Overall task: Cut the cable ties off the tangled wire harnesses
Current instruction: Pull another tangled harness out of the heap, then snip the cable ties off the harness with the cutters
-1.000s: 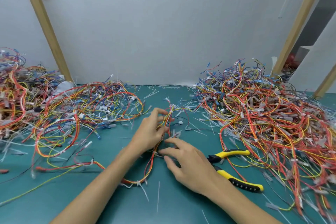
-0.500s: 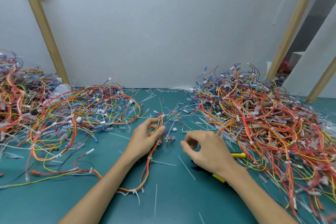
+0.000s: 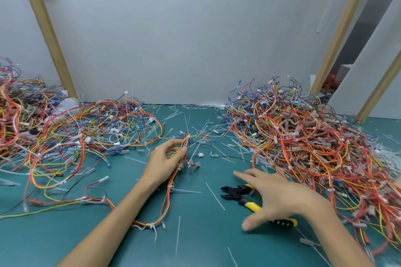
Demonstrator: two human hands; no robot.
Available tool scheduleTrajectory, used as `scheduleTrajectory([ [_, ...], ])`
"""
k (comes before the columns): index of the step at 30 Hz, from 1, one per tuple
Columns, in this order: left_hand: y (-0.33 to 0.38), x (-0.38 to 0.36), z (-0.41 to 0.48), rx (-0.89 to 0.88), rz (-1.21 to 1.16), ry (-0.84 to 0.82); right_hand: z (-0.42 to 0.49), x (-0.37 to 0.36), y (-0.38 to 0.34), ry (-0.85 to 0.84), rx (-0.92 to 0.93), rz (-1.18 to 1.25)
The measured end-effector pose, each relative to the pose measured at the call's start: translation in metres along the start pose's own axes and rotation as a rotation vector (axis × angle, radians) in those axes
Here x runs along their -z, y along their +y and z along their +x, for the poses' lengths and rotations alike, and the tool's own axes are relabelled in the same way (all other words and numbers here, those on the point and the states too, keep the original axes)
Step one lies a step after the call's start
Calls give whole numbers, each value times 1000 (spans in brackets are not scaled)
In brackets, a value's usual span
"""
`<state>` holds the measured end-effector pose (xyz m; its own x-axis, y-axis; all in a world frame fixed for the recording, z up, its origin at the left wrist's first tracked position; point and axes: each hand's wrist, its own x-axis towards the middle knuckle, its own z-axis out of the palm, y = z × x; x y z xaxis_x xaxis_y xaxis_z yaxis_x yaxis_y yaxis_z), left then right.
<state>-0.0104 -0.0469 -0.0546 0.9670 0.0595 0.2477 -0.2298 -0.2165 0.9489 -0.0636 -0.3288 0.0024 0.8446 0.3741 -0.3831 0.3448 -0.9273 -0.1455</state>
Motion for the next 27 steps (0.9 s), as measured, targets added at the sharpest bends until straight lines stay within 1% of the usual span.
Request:
scheduleTrajectory([
  [4,0,1,0,-2,-12,-9,-6,-10,3,52,21,28],
  [12,1,2,0,6,-22,-22,-7,-4,-3,324,153,-124],
  [14,1,3,0,9,-21,-18,-4,-7,-5,431,221,0],
  [18,2,3,0,8,-11,-17,7,-9,-19,706,321,420],
  [21,2,4,0,-9,10,-31,25,-6,-38,892,338,569],
  [23,2,4,0,-33,34,-44,38,-2,-49,929,325,691],
  [25,2,4,0,-54,53,-57,50,2,-56,909,313,827],
  [27,3,3,-1,-60,53,-69,62,0,-61,887,277,899],
])
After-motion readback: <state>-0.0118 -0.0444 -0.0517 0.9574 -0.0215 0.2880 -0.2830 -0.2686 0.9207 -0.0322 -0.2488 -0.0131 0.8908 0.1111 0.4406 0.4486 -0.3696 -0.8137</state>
